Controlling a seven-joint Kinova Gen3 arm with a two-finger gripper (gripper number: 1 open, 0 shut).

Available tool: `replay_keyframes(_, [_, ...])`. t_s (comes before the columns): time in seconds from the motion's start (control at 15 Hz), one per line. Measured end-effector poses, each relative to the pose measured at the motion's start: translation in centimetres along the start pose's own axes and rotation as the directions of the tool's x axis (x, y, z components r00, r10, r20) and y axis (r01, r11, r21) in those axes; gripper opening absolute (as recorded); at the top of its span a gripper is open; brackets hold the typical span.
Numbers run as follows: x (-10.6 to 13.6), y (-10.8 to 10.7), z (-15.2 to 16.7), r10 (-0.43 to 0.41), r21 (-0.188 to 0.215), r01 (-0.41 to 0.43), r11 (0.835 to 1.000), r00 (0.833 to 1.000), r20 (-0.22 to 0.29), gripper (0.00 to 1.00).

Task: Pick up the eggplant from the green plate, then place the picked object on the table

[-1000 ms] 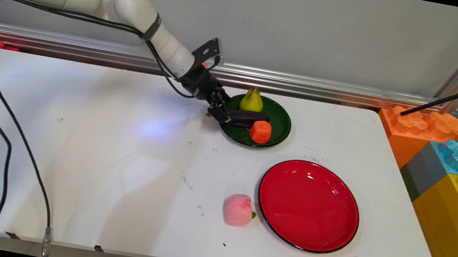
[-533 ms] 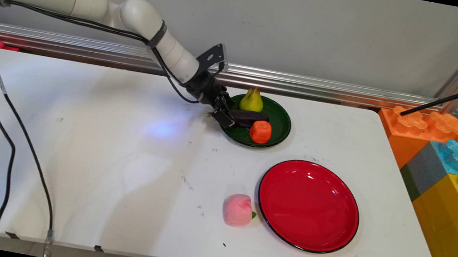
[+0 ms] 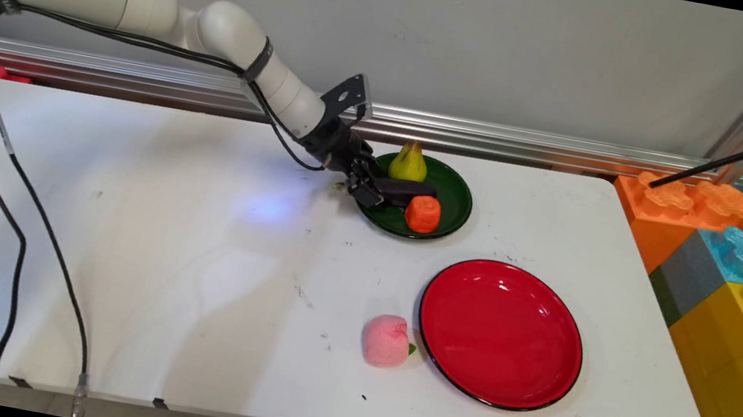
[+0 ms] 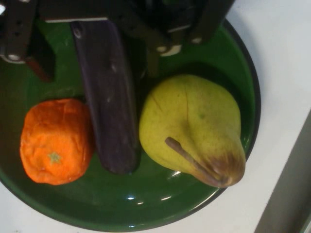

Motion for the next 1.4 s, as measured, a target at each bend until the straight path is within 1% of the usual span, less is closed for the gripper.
replay_keyframes(0.4, [0.0, 0.2, 0.0, 0.019, 0.003, -0.019, 1.0, 1.0, 0.004, 0.0])
replay_keyframes(0.6, [0.6, 0.4, -0.4, 0.021, 0.007, -0.021, 1.0, 1.0, -0.007, 0.0])
replay_keyframes(0.93, [2.4, 0.5, -2.3, 0.007, 0.03, -0.006, 1.0, 0.999, -0.047, 0.0])
replay_keyframes(1.13, [3.6, 0.6, -3.7, -0.004, 0.037, 0.006, 0.999, 0.998, -0.07, 0.0])
replay_keyframes(1.4, [5.6, 1.1, -6.0, 0.005, 0.028, -0.002, 1.0, 0.995, -0.099, 0.0])
